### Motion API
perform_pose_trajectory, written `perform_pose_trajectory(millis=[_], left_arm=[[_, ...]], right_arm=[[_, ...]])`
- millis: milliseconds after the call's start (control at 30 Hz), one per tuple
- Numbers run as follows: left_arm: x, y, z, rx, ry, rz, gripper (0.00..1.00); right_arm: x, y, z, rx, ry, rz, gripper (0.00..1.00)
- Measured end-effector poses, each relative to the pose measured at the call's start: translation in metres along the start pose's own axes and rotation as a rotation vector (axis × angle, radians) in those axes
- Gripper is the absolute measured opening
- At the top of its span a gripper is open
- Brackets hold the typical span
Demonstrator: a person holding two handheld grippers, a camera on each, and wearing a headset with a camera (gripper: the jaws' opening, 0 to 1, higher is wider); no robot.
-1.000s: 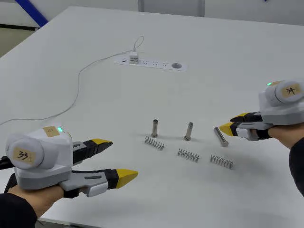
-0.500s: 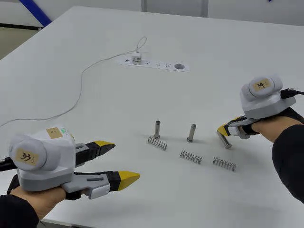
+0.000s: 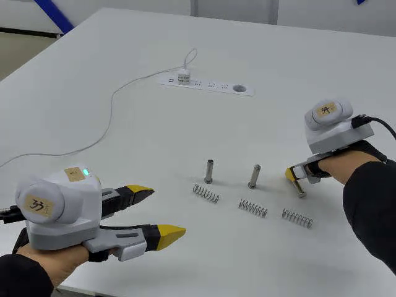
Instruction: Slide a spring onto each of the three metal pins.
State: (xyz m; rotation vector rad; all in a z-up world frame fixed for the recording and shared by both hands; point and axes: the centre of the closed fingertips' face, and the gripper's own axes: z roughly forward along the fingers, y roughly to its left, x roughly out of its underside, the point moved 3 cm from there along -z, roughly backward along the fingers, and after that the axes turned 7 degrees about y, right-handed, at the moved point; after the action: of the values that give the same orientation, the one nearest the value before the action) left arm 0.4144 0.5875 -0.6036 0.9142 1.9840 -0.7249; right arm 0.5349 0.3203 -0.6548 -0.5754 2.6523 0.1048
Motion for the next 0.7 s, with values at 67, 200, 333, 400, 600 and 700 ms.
perform_pose_trajectory(millis=[67, 200, 333, 400, 600, 700], left_arm=[[0.0001, 0.0001, -0.0001, 0.000, 0.001, 0.001, 0.60], [-0.0002, 0.0002, 0.0001, 0.001, -0.001, 0.000, 0.60], [-0.0008, -0.0001, 0.0006, 0.004, -0.004, -0.001, 0.60], [-0.0009, -0.0004, 0.0008, 0.005, -0.005, 0.000, 0.60], [-0.0015, -0.0003, 0.0012, 0.006, -0.007, 0.001, 0.60], [-0.0023, -0.0003, 0.0010, 0.005, -0.009, 0.003, 0.60]], right_arm=[[-0.0002, 0.0005, 0.0010, -0.001, 0.005, 0.005, 0.10], [0.0023, 0.0018, 0.0033, 0.003, 0.030, 0.008, 0.10], [0.0035, 0.0026, 0.0044, 0.005, 0.047, 0.006, 0.09], [0.0028, 0.0026, 0.0048, 0.008, 0.056, -0.006, 0.09], [0.0023, 0.0033, 0.0059, 0.017, 0.081, -0.031, 0.09], [0.0025, 0.0038, 0.0049, 0.022, 0.088, -0.040, 0.09]])
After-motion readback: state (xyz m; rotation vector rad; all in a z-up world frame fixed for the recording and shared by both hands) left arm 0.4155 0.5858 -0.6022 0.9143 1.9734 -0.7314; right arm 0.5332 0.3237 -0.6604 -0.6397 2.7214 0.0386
